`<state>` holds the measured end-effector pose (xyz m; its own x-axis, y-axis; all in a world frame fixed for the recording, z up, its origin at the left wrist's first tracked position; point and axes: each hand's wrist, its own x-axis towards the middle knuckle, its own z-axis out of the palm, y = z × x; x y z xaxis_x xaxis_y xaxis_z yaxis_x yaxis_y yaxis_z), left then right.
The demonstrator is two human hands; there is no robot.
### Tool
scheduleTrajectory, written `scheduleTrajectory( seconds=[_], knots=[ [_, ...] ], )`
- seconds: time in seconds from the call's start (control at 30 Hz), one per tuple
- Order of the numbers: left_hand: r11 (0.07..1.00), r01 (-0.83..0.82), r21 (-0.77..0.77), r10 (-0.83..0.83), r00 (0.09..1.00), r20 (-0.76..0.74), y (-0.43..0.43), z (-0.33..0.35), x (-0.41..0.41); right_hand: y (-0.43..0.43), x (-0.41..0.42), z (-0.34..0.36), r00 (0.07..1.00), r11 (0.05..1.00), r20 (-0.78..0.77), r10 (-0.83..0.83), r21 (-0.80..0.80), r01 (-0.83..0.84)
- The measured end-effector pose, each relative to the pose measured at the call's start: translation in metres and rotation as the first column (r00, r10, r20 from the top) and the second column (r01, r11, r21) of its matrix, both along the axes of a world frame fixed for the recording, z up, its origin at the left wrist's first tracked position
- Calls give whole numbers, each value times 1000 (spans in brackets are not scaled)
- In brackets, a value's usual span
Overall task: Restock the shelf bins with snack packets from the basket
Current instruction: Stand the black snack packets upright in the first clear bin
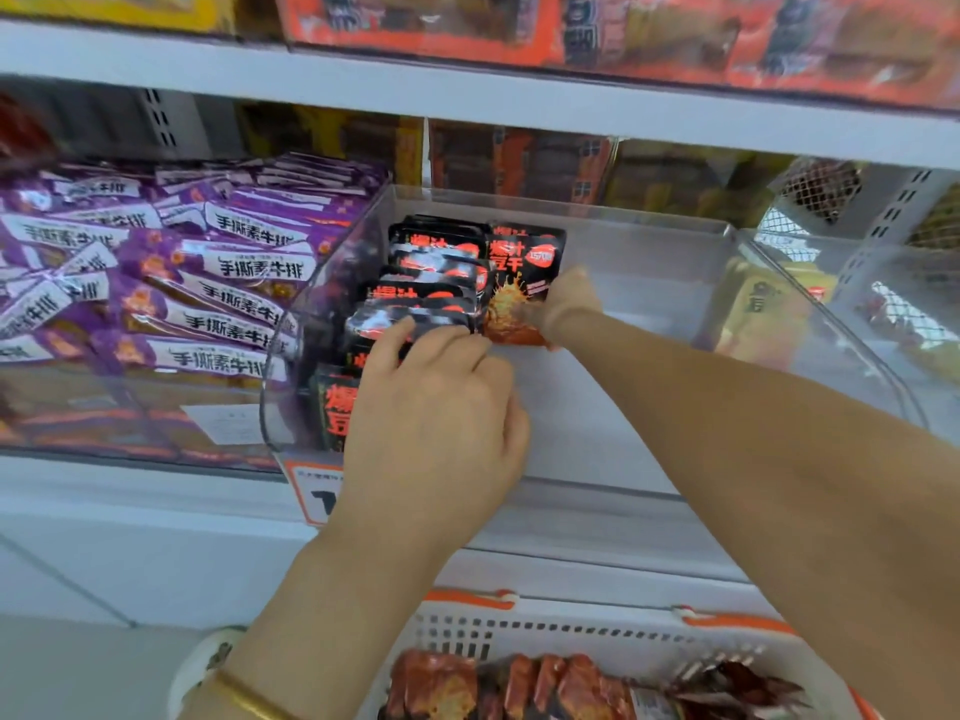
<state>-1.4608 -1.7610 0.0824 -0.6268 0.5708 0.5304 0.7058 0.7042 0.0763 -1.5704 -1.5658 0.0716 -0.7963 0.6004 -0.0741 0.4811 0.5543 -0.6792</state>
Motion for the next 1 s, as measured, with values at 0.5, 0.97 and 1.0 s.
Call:
scheduleTrajectory(
  seconds=[0.5,0.97,1.0],
  knots=[
    [944,328,35,-328,945,5,22,-47,115,-14,308,-15,902,919,217,373,-218,-328],
    [897,374,-235,-268,884,383,47,-111,130,29,330,-218,607,810,795,6,352,-469],
    [895,378,-238,-263,876,403,47,-111,130,25,328,-216,617,808,786,14,355,-470]
  ],
)
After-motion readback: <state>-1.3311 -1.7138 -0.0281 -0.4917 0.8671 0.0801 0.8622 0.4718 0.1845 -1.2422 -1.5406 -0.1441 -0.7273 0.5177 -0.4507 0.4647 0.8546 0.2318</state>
